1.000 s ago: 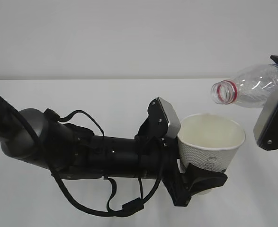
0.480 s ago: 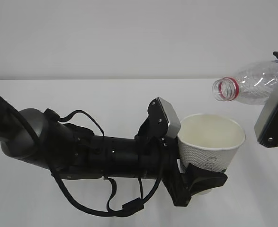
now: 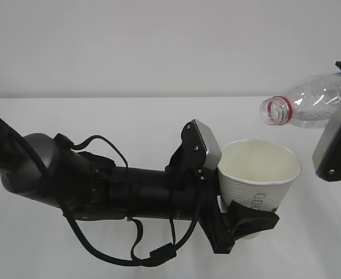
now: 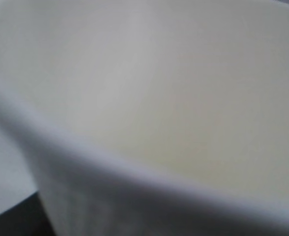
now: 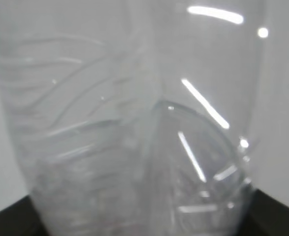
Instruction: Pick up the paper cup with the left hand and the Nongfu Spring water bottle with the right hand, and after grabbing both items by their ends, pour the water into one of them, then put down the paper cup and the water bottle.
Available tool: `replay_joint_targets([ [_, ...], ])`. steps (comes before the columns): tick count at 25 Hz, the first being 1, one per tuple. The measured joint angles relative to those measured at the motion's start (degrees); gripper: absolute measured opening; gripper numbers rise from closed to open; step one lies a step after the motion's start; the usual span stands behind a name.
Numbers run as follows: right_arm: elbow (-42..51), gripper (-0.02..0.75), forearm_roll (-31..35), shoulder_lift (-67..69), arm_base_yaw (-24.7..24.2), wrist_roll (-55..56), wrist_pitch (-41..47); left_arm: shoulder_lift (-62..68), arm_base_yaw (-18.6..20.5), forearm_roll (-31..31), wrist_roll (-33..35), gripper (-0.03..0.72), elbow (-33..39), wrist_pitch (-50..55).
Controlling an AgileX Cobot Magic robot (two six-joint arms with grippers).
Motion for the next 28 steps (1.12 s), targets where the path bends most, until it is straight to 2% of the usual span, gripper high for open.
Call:
replay_joint_targets([
  [28,0.00,0.494,0.00,0.00,0.00,-0.92,0.00,0.00,0.00,0.00,0.00,0.509,0.00,0.00],
])
